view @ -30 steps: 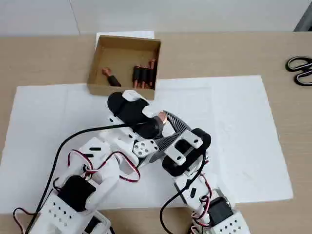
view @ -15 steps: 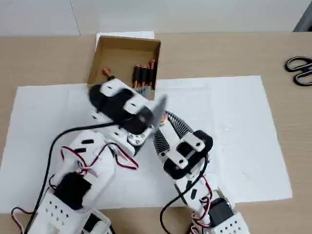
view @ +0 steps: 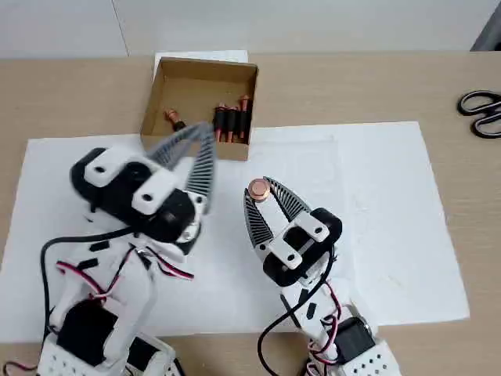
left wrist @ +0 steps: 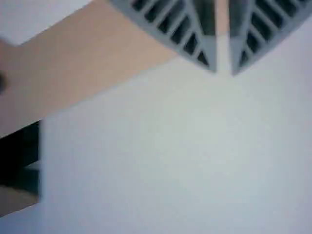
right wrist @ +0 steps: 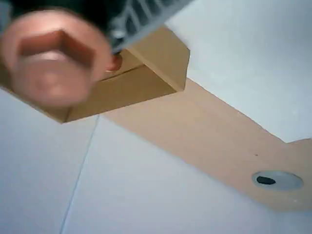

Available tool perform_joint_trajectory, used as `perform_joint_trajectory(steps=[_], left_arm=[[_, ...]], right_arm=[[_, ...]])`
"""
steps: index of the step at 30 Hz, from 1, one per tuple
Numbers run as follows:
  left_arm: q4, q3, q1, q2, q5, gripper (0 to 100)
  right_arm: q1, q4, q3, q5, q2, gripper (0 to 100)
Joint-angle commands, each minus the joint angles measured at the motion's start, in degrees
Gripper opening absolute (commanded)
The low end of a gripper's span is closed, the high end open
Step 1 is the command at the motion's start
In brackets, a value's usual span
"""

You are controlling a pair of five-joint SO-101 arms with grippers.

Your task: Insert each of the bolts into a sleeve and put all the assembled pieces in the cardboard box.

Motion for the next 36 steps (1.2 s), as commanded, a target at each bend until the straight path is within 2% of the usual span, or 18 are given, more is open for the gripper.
perform_joint_trajectory(steps=[1, 5, 12, 15, 23, 32, 36], left_arm=[[0.26, 4.97, -8.00, -6.15, 0.18, 1], [0.09, 13.32, -14.95, -13.19, 0.26, 1], [-4.48, 29.05, -22.77, -20.75, 0.26, 1], [-4.75, 32.92, -25.05, -22.15, 0.26, 1], [-4.75, 38.37, -25.76, -24.26, 0.35, 1], [-4.40, 49.36, -26.64, -31.65, 0.62, 1], [-4.57, 49.27, -26.73, -30.95, 7.38, 1]], right_arm=[[-0.04, 1.27, -2.37, 0.44, -0.57, 0.4], [0.31, 8.22, -3.69, 0.44, -0.57, 0.4], [1.01, 18.33, -11.96, 0.44, -0.40, 0.4], [3.56, 19.56, -14.51, 0.18, 1.71, 0.4], [7.08, 19.47, -26.37, -0.18, 17.89, 0.4], [7.69, 18.42, -45.10, -7.56, 41.80, 0.4], [7.69, 14.29, -53.80, -7.82, 53.14, 0.4]])
